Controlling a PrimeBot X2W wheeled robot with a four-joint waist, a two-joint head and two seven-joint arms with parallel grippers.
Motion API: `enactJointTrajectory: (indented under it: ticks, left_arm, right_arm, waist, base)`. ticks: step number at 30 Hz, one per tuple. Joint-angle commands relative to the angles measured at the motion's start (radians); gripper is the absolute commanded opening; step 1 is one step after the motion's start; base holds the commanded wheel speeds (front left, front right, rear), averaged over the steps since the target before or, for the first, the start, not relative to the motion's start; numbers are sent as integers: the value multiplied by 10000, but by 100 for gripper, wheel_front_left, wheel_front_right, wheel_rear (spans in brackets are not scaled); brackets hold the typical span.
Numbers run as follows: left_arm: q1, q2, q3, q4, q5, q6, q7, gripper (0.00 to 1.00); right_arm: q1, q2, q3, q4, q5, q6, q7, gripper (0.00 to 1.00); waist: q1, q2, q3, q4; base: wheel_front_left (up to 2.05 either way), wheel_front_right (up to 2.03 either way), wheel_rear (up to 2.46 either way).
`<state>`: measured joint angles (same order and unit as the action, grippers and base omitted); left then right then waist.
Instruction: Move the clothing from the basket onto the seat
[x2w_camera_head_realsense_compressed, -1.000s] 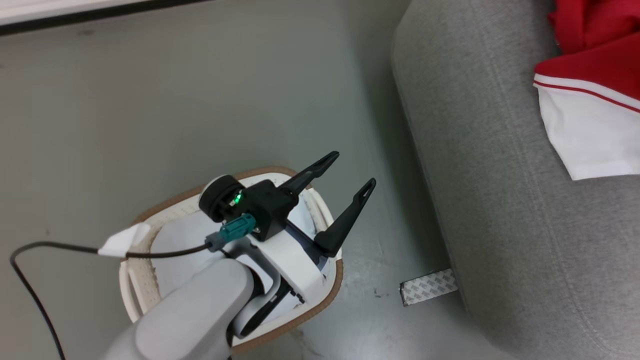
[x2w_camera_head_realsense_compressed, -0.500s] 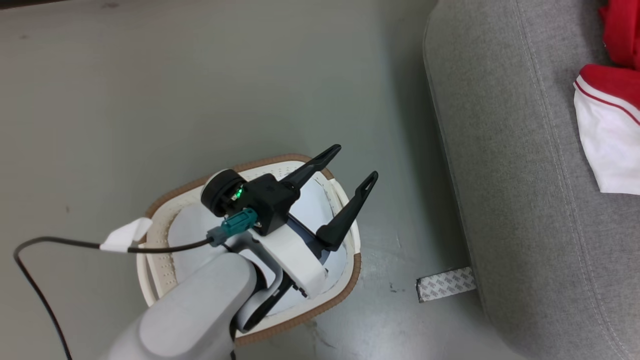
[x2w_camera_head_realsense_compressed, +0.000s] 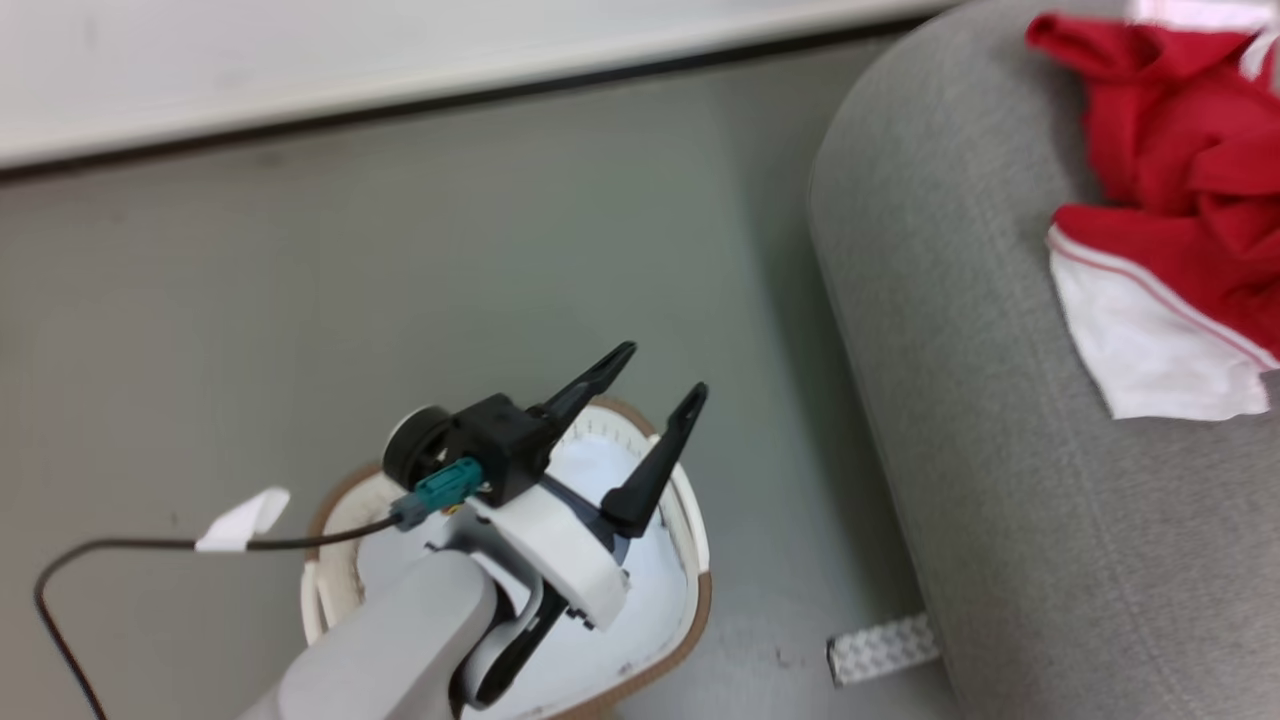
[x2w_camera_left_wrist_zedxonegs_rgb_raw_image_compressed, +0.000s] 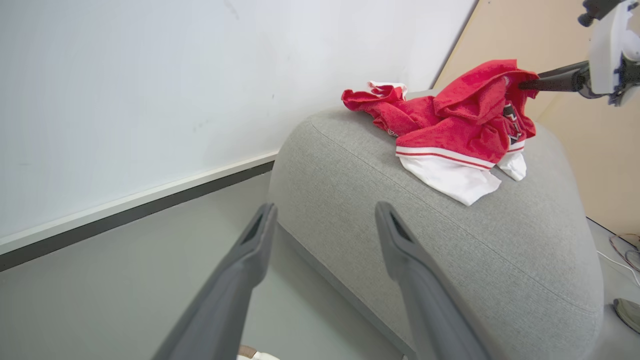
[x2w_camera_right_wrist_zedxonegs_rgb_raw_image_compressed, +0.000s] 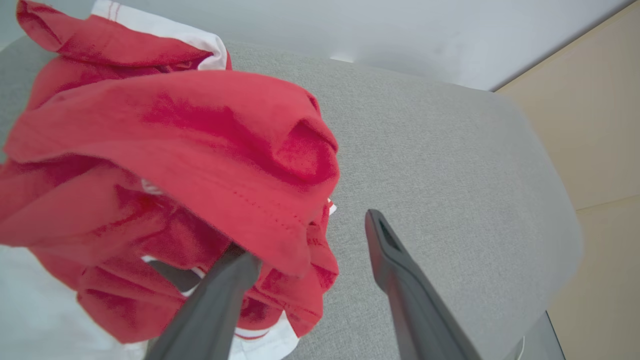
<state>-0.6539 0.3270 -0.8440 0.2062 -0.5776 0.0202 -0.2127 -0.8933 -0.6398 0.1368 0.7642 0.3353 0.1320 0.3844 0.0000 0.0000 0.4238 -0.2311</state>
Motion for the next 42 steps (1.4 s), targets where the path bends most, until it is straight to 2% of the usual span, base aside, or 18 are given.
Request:
enactJointTrajectory:
  ticks: [1,4,8,15,18,23,29,35,38,42]
  left_arm:
    - [292,4,124,81,-131,93,-139,100]
    - [639,-5,360,189,-369,245,-300,100]
    - [1054,104,855,173,-577,486,-427,100]
    - [1814,473,2095,-134,-934,969,-514,100]
    - [2237,661,2766,-339,-1031,1162,-517,100]
    - [3248,898,3900,-555,-601,1498,-515,100]
    - [4561,605,5362,-845,-15,1599,-517,100]
    - [5461,-62,6540,-843,681,1243,-518,100]
    - [5889,-599,7164,-925,1149,1038,-518,100]
    - [6371,-1232,7710,-792,1694,430,-518,100]
  right_arm:
    - [305,-314,274,-302,227,-26,173,100]
    - [563,-808,641,-1263,591,-26,180,100]
    - [1002,-1150,747,-2700,1292,-26,124,100]
    - [2081,-686,460,-4905,2019,-26,-325,100]
    - [2769,-127,114,-5652,1994,-25,-773,100]
    - [4005,1233,-757,-6646,1503,-25,-1683,100]
    - [5694,2886,-1015,-7563,684,-26,-2859,100]
    - [7158,4234,-542,-7334,257,-25,-4469,100]
    - [7591,4597,-89,-6811,213,-25,-5196,100]
    - [7845,4955,389,-6001,413,-25,-5952,100]
  waist:
    - [0,0,-948,-61]
    - [0,0,-1648,42]
    - [0,0,-2423,200]
    - [0,0,-3317,676]
    - [0,0,-3581,914]
    - [0,0,-3988,1230]
    - [0,0,-4156,1472]
    - [0,0,-4154,1601]
    - [0,0,-4161,1557]
    - [0,0,-4140,1471]
  base:
    - [0,0,0]
    - [0,0,0]
    - [0,0,0]
    - [0,0,0]
    - [0,0,0]
    - [0,0,0]
    - [0,0,0]
    - [0,0,0]
    - [0,0,0]
    - [0,0,0]
